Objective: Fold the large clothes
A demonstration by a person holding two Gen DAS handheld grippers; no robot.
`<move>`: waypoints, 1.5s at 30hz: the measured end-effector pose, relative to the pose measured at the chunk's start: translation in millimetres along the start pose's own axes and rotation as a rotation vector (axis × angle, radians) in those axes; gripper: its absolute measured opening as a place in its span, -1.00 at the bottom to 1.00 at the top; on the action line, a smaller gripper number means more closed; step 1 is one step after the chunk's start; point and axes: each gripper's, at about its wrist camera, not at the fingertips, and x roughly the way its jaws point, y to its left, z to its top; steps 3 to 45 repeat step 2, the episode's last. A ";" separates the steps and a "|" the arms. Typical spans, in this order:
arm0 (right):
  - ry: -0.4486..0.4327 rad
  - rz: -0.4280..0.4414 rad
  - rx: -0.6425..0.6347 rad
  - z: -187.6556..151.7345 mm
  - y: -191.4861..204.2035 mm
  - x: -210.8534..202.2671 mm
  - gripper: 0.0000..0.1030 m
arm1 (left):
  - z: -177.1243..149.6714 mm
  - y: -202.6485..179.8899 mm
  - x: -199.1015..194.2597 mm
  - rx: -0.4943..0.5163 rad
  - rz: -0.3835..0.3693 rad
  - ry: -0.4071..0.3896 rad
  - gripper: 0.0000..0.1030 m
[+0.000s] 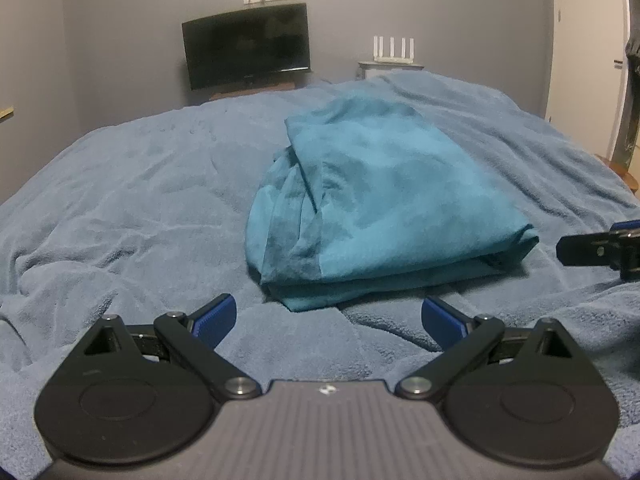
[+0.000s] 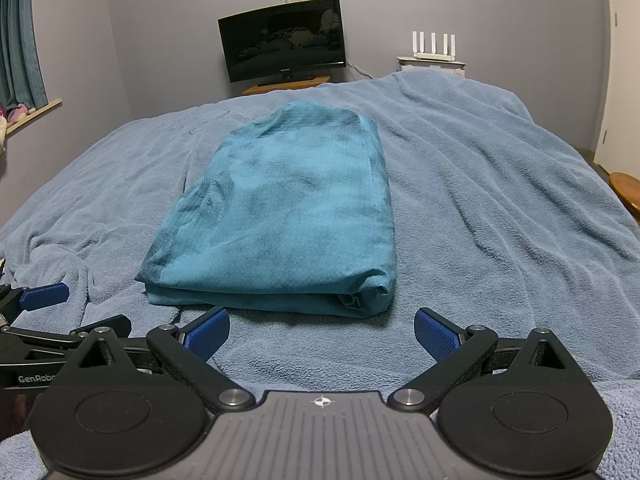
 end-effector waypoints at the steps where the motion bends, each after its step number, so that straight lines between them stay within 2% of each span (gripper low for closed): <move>1: 0.000 0.000 0.000 -0.1 0.2 -0.1 0.95 | 0.2 -0.6 1.3 0.003 -0.002 0.008 0.94; 45: 0.000 0.000 0.000 0.0 0.0 0.0 0.95 | 0.2 -1.1 2.1 0.005 0.001 0.014 0.94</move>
